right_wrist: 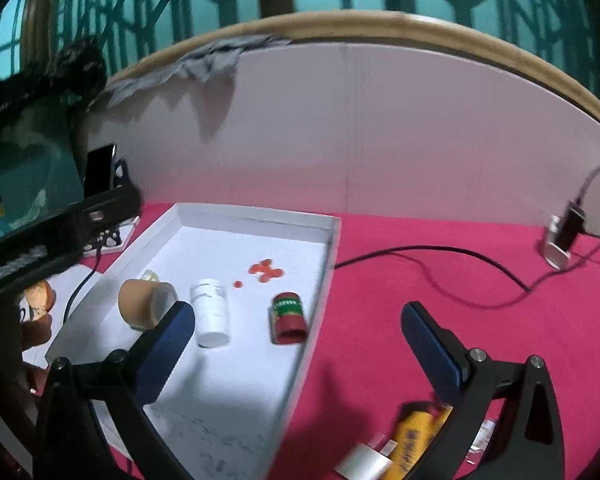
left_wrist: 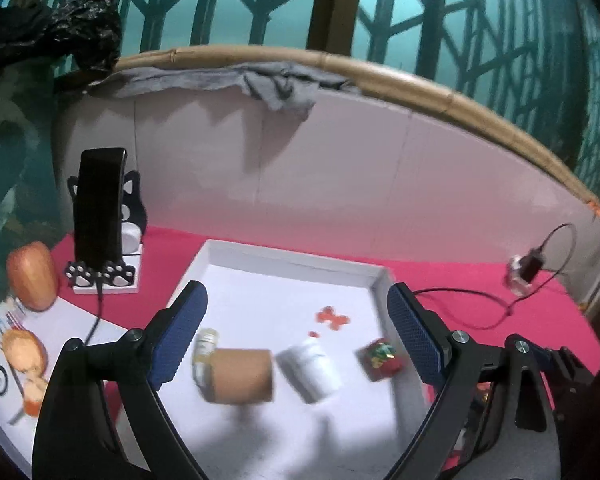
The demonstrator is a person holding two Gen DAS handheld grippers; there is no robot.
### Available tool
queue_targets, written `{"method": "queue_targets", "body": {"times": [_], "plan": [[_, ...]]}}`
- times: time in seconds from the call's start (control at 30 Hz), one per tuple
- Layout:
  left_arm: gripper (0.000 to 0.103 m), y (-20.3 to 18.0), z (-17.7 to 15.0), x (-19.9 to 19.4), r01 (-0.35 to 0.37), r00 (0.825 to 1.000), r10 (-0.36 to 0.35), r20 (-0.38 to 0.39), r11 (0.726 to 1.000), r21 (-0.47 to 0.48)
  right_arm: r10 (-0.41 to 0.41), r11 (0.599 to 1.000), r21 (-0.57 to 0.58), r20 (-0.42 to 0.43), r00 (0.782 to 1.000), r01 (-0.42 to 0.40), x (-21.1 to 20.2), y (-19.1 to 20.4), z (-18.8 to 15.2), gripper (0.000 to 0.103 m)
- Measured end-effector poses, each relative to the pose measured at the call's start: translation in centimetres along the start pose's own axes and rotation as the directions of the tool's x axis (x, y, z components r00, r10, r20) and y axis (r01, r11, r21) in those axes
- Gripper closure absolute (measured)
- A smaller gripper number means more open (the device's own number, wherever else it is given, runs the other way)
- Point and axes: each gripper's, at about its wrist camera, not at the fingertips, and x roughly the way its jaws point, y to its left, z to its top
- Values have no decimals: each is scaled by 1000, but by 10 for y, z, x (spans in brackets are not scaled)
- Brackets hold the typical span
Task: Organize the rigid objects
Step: 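Grasp the black pen with the right gripper while the left grasps the black charger plug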
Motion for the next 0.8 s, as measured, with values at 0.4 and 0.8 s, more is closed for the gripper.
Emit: {"method": "queue_targets", "body": {"times": [0.4, 0.8], "plan": [[11, -61, -38, -29, 183, 983, -180, -41, 979, 95, -155, 972, 193, 91, 984, 136, -67, -105, -27, 0], [11, -134, -94, -12, 307, 939, -235, -251, 902, 303, -205, 962, 162, -111, 972, 221, -71, -156, -105, 7]]}}
